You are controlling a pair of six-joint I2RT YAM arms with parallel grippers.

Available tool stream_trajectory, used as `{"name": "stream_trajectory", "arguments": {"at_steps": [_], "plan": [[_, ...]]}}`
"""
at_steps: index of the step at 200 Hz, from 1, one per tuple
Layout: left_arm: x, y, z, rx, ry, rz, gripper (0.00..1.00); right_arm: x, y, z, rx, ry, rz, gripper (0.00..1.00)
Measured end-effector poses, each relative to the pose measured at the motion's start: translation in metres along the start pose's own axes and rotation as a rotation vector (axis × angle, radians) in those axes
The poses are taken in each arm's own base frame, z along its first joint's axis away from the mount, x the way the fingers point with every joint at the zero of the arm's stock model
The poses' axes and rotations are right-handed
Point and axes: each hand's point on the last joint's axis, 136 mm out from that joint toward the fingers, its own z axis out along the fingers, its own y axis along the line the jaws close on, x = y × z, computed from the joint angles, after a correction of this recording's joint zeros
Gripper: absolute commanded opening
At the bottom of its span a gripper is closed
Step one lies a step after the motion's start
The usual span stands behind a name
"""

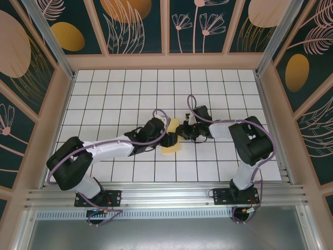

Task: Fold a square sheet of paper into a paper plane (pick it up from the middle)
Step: Third fold the triangle at the center of the table.

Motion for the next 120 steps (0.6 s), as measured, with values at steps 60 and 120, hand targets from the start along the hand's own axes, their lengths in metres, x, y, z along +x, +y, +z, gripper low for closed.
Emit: {"name": "stream_trajectory", "arguments": {"at_steps": [60, 120], "plan": [[0.043, -0.031, 0.007, -0.025, 0.035, 0.2, 0.68, 0.0, 0.0, 0.0, 0.0, 0.0, 0.018, 0.15], [0.064, -0.019, 0.025, -0.203, 0.052, 0.326, 0.64, 0.0, 0.0, 0.0, 0.001, 0.001, 0.023, 0.15]]}}
